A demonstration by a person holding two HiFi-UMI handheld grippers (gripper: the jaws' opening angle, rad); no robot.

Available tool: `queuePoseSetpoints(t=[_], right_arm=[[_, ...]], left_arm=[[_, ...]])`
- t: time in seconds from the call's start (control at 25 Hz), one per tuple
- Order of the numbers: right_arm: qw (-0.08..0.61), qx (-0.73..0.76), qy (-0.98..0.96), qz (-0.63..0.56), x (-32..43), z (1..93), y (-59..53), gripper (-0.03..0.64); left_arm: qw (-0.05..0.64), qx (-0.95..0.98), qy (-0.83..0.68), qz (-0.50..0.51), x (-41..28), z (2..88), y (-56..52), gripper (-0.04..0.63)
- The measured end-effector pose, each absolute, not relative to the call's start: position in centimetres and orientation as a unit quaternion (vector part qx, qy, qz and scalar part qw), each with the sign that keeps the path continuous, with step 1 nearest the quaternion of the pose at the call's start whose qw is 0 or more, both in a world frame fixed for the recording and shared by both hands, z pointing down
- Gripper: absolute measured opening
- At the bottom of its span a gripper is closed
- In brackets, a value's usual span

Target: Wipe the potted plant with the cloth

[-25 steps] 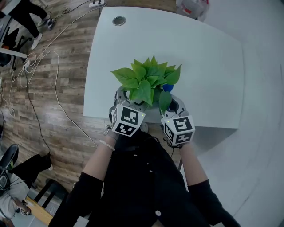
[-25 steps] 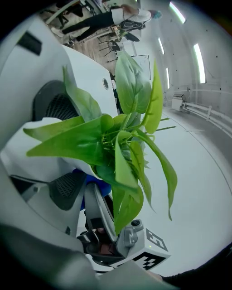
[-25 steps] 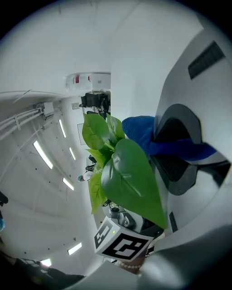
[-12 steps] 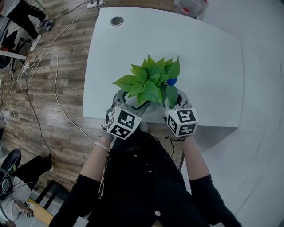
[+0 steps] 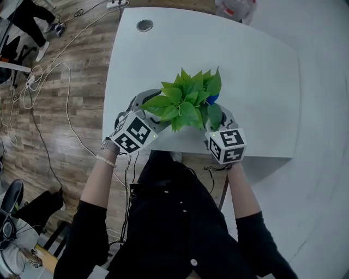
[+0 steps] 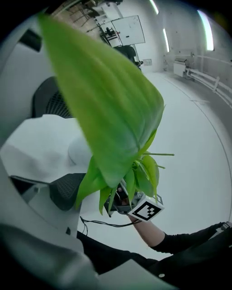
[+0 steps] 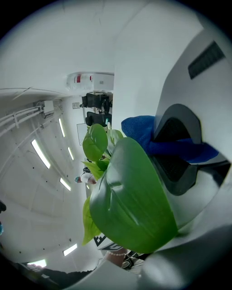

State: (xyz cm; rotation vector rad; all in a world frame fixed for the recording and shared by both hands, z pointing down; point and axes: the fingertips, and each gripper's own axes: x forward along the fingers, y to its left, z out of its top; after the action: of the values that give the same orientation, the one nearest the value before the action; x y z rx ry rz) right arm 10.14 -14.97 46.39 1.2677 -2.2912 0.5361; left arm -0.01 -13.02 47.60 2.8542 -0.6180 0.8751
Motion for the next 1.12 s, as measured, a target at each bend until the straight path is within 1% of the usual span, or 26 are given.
queuePoseSetpoints(t=[0.28,0.6,1.12], right_arm=[[0.240,0.436,-0.848,0.182,10.3,47.0,-15.6,0.084],[0.253,0.387,-0.870,0.173,9.4,47.9,-15.7,0.083],[0.253,0.383,-0.871,0.175,9.9,48.2,-16.3,0.084]], left_arm=[[0.034,0.946,-0.158,0.281,2.6,47.7,-13.3,0.382],[0.042,0.950,-0.153,0.268,2.6,47.9,-13.8,0.385],[0.042,0.936,-0.200,0.287,2.9,48.0,-13.9,0.383]])
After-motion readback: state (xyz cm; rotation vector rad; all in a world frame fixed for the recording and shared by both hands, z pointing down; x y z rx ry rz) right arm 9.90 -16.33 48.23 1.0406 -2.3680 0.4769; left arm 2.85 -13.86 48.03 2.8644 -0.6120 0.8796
